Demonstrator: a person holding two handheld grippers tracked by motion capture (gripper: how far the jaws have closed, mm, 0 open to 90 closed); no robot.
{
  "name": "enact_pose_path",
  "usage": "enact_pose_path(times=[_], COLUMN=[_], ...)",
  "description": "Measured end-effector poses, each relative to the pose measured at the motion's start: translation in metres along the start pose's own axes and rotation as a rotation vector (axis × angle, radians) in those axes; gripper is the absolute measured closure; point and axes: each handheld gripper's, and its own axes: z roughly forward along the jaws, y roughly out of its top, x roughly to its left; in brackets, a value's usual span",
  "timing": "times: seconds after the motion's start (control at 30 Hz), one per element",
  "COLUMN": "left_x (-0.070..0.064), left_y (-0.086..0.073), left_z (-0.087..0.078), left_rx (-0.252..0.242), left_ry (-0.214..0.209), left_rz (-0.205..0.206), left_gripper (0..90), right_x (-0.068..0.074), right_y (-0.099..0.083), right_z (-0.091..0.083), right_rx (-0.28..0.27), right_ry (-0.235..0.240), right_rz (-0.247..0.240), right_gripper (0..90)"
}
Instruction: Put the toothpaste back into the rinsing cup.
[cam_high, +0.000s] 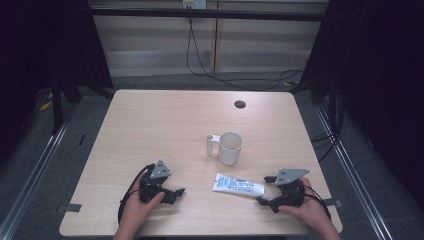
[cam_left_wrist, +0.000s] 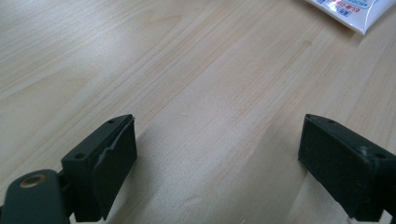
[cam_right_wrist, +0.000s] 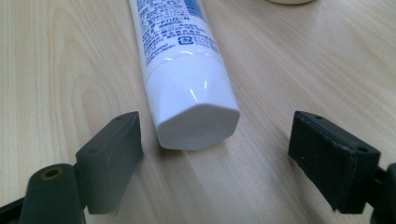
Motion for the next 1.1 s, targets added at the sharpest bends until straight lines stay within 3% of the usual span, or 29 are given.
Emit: enact_pose_path(times=[0.3, 0.4, 0.47, 0.5, 0.53, 0.57, 0.6, 0.73, 0.77, 0.87, 1.03, 1.1], left_x=[0.0, 0.0, 0.0, 0.0, 0.0, 0.0, 0.0, 0.0, 0.0, 0.001, 0.001, 0.001], left_y=[0.0, 0.0, 0.0, 0.0, 0.0, 0.0, 0.0, 0.0, 0.0, 0.0, 0.0, 0.0], left_z=[0.0, 0.0, 0.0, 0.0, 0.0, 0.0, 0.0, 0.0, 0.001, 0.001, 0.001, 0.001], left_rx=[0.0, -0.001, -0.001, -0.001, -0.001, -0.001, 0.0, -0.001, -0.005, -0.004, -0.003, -0.004], left_ry=[0.001, -0.001, -0.001, -0.001, -0.001, -0.001, 0.0, 0.0, -0.005, -0.006, -0.004, -0.002], left_rz=[0.001, -0.002, -0.002, -0.002, -0.002, -0.002, 0.0, -0.001, -0.002, -0.005, 0.001, 0.003], left_gripper=[11.4, 11.4, 11.4, 11.4, 11.4, 11.4, 11.4, 11.4, 11.4, 11.4, 11.4, 11.4], right_x=[0.0, 0.0, 0.001, 0.002, 0.002, 0.004, 0.005, 0.007, 0.008, 0.008, 0.01, 0.011], right_y=[0.0, 0.004, 0.01, 0.02, 0.02, 0.029, 0.034, 0.046, 0.053, 0.061, 0.075, 0.08], right_z=[0.0, 0.0, 0.0, 0.0, 0.0, 0.001, 0.0, -0.001, -0.001, 0.0, 0.007, 0.011], right_rx=[-0.003, 0.02, 0.073, 0.153, 0.153, 0.219, 0.249, 0.28, 0.324, 0.358, 0.427, 0.429], right_ry=[-0.004, -0.01, -0.013, -0.001, -0.001, 0.0, 0.003, 0.024, 0.023, 0.028, 0.024, 0.04], right_rz=[0.014, 0.023, 0.019, -0.003, -0.003, -0.018, -0.032, -0.034, -0.039, -0.03, -0.075, -0.092], right_gripper=[19.2, 20.8, 22.7, 24.7, 24.7, 24.5, 24.6, 24.7, 24.9, 25.2, 25.9, 26.1])
